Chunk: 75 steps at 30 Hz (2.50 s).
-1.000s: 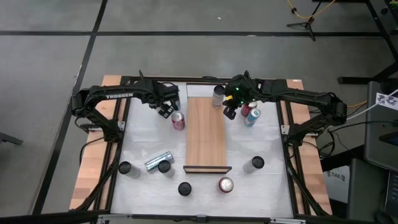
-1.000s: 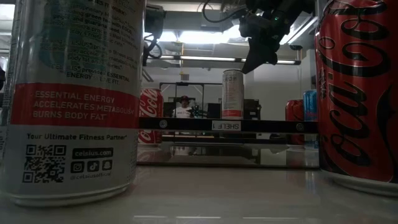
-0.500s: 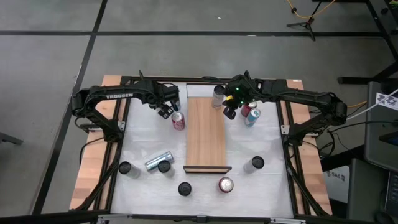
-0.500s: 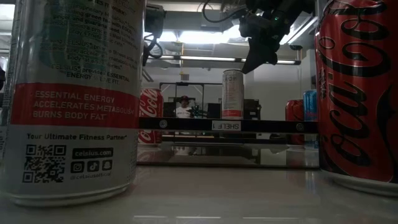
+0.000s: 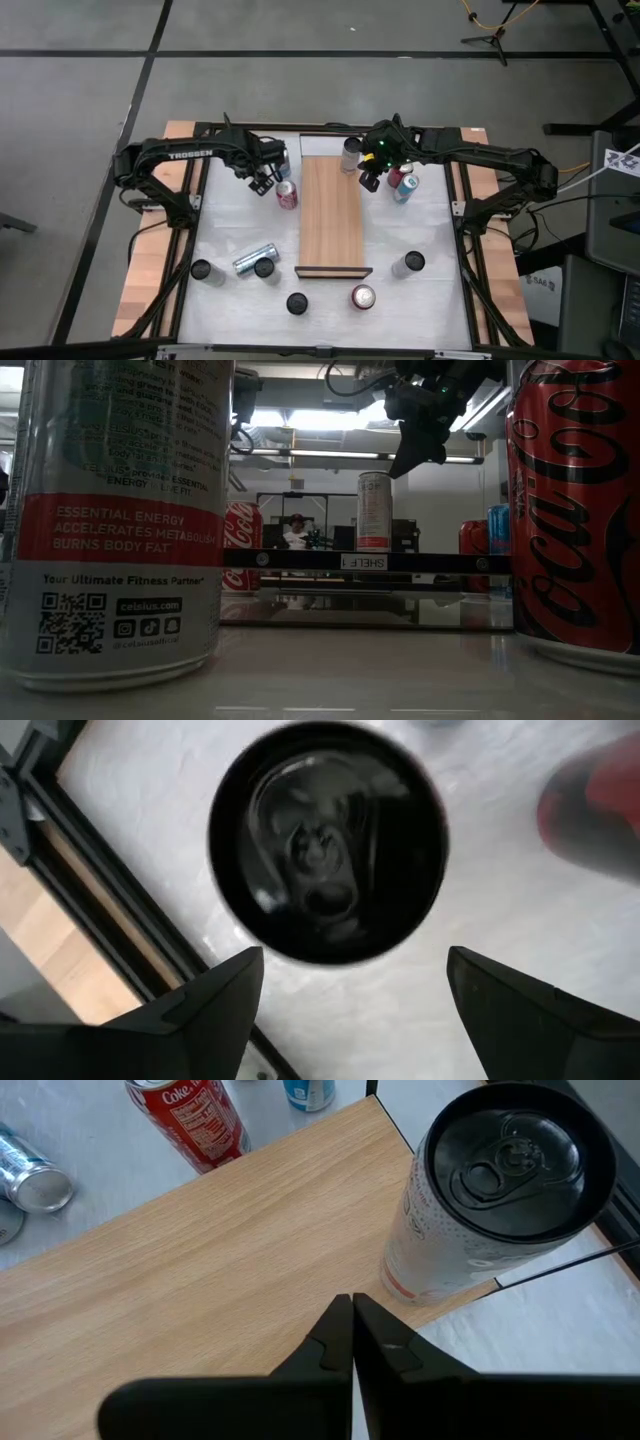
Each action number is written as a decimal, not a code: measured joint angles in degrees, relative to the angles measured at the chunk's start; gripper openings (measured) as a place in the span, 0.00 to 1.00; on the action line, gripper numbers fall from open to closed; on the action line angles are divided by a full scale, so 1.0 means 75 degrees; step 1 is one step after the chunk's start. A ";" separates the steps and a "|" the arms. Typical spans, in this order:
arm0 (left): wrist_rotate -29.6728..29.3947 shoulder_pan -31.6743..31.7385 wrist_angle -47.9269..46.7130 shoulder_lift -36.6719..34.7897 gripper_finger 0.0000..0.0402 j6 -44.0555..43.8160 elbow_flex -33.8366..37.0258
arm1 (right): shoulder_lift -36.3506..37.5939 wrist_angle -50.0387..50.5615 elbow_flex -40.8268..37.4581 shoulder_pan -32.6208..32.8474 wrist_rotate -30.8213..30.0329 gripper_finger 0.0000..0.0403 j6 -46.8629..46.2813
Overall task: Place canned beverage on shelf
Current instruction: Put the white pink soda can on the shelf aligned with the other white pink soda can
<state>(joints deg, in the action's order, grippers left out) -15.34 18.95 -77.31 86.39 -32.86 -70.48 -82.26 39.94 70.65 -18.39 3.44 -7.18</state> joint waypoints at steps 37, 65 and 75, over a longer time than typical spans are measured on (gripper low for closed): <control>-0.0445 -0.0057 -0.0337 -0.2485 0.79 0.1480 -0.0003 | 0.0000 -0.0002 0.0000 0.0000 0.0000 0.00 0.0000; -0.0256 0.0803 0.1406 -0.1858 0.95 0.2267 0.0000 | 0.0000 0.0000 0.0000 0.0000 0.0002 0.00 0.0000; 0.0226 0.1094 0.1406 -0.1224 0.95 0.2270 0.0000 | 0.0000 0.0000 0.0000 0.0000 0.0002 0.00 0.0000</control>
<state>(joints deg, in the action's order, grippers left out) -13.65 27.16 -66.76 77.21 -15.83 -70.48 -82.26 39.94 70.65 -18.39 3.46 -7.18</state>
